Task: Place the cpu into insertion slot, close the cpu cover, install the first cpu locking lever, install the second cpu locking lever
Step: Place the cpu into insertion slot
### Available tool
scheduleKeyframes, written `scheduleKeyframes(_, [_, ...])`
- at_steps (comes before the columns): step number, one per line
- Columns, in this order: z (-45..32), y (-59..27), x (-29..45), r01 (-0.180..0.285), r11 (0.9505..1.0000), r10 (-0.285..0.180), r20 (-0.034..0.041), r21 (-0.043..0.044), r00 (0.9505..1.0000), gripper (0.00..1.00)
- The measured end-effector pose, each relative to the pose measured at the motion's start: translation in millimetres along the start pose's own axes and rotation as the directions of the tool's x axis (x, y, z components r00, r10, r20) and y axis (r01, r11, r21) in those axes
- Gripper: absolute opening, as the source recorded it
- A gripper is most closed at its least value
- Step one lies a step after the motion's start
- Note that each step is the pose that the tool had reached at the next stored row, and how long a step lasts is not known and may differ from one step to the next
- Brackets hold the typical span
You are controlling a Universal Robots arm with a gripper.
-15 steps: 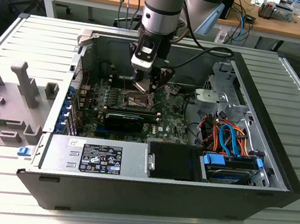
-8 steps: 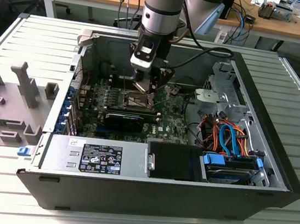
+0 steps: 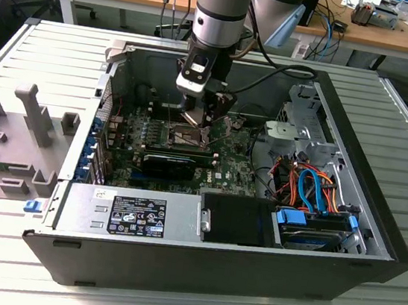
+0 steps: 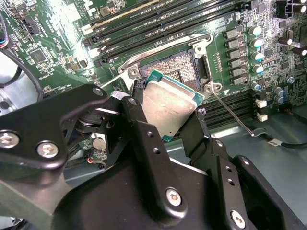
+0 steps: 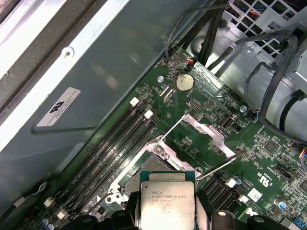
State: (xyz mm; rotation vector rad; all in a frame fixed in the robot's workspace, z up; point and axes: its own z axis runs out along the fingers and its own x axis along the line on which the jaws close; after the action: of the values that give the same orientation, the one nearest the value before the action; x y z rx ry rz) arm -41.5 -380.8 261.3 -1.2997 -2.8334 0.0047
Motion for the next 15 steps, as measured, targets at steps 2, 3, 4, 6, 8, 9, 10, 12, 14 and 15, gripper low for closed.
scheduleKeyframes(2, [0.1,0.0,0.0,-0.005,1.0000,0.005,-0.0001,-0.0001,1.0000,0.55])
scheduleKeyframes(3, [0.1,0.0,0.0,-0.009,1.0000,0.009,-0.0001,-0.0002,1.0000,0.55])
scheduleKeyframes(4, [0.2,0.0,0.0,-0.014,0.9999,0.014,-0.0002,-0.0003,0.9999,0.55])
scheduleKeyframes(6, [0.4,0.0,0.0,-0.019,0.9998,0.019,-0.0003,-0.0004,0.9998,0.55])
scheduleKeyframes(8, [0.4,0.0,0.0,-0.024,0.9997,0.024,-0.0003,-0.0005,0.9997,0.55])
scheduleKeyframes(9, [0.4,0.0,0.0,-0.027,0.9996,0.027,-0.0003,-0.0006,0.9996,0.55])
scheduleKeyframes(10, [0.4,0.0,0.0,-0.030,0.9996,0.030,-0.0003,-0.0006,0.9996,0.55])
scheduleKeyframes(12, [0.5,0.0,0.0,-0.037,0.9993,0.037,-0.0005,-0.0007,0.9993,0.55])
scheduleKeyframes(14, [0.6,0.0,0.0,-0.045,0.9990,0.045,-0.0006,-0.0009,0.9990,0.55])
scheduleKeyframes(15, [0.6,0.0,0.0,-0.048,0.9989,0.048,-0.0006,-0.0010,0.9989,0.55])
